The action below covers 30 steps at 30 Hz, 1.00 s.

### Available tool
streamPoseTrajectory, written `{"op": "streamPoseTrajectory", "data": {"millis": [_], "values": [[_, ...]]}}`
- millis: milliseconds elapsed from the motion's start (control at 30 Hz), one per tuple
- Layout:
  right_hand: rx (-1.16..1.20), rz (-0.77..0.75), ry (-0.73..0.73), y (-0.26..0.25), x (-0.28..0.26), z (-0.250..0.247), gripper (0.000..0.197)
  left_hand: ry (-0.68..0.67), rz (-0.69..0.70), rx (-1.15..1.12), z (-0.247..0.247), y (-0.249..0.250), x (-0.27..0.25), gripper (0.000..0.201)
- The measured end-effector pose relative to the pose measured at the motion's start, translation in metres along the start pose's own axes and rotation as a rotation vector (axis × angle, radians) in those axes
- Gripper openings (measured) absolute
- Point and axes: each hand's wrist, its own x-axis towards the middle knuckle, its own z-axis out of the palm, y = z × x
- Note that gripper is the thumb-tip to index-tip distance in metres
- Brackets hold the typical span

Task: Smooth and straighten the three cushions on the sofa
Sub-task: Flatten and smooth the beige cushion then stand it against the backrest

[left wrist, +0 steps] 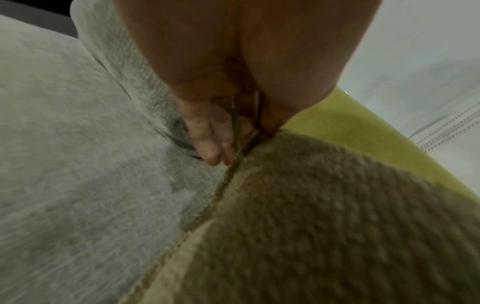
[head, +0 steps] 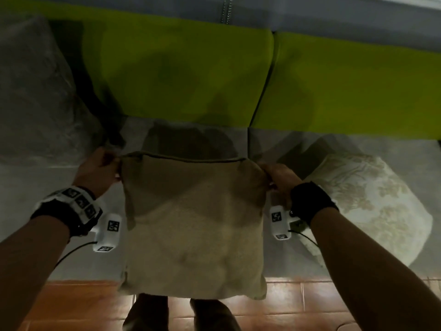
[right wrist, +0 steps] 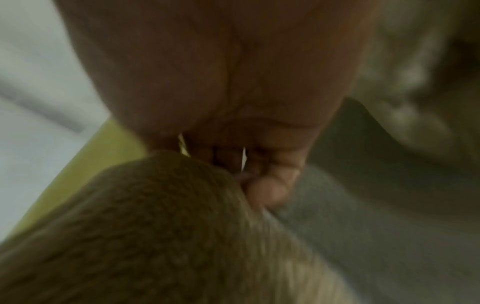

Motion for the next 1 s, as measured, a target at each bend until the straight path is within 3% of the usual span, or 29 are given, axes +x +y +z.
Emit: {"op": "streamPoseTrajectory", "data": {"millis": [33,100,233,300,367,433,500,567,667,733,833,967,1000], "values": [[-0.089,-0.009,-0.057,-0.004,0.0,-0.003,0.016,-0.004,0.023,-0.021,0.002,0.014,-0.006,0.013],[-0.165,0.0,-0.155,-0.011,0.001,-0.009,0.019,-0.062,0.088,-0.005,0.006,0.032,-0.012,0.022],[-0.219,0.032,-0.334,-0.018,-0.003,-0.022,0.025,-0.254,0.211,0.417,0.0,0.043,-0.009,0.02],[-0.353,-0.024,-0.337,-0.018,-0.002,-0.022,0.032,-0.276,0.206,0.455,-0.01,0.043,-0.005,0.015],[-0.362,-0.078,-0.209,-0.016,0.001,-0.022,0.023,-0.192,0.176,0.379,-0.02,0.037,0.002,0.026],[-0.294,-0.128,0.056,-0.015,0.005,-0.025,0.008,-0.101,0.156,0.336,-0.024,0.028,0.005,0.035],[-0.301,-0.193,0.341,-0.016,0.007,-0.028,0.014,-0.088,0.16,0.323,-0.021,0.024,0.004,0.03],[-0.368,-0.237,0.476,-0.014,0.011,-0.025,0.021,-0.084,0.152,0.336,-0.015,0.021,0.005,0.025],[-0.163,-0.202,0.42,-0.008,0.014,-0.011,0.022,-0.115,0.084,0.25,-0.006,0.025,0.008,0.016],[0.043,-0.153,0.284,-0.004,0.019,-0.011,0.029,-0.209,0.017,0.147,-0.004,0.03,0.005,0.027],[-0.113,-0.161,0.317,0.0,0.027,-0.026,0.035,-0.256,0.045,0.237,-0.005,0.036,0.001,0.023],[-0.358,-0.184,0.482,-0.011,0.025,-0.031,0.035,-0.034,-0.001,0.191,-0.018,0.032,0.011,0.007],[-0.465,-0.256,0.478,-0.013,0.021,-0.026,0.038,0.048,0.016,0.221,-0.021,0.028,0.018,0.013]]}}
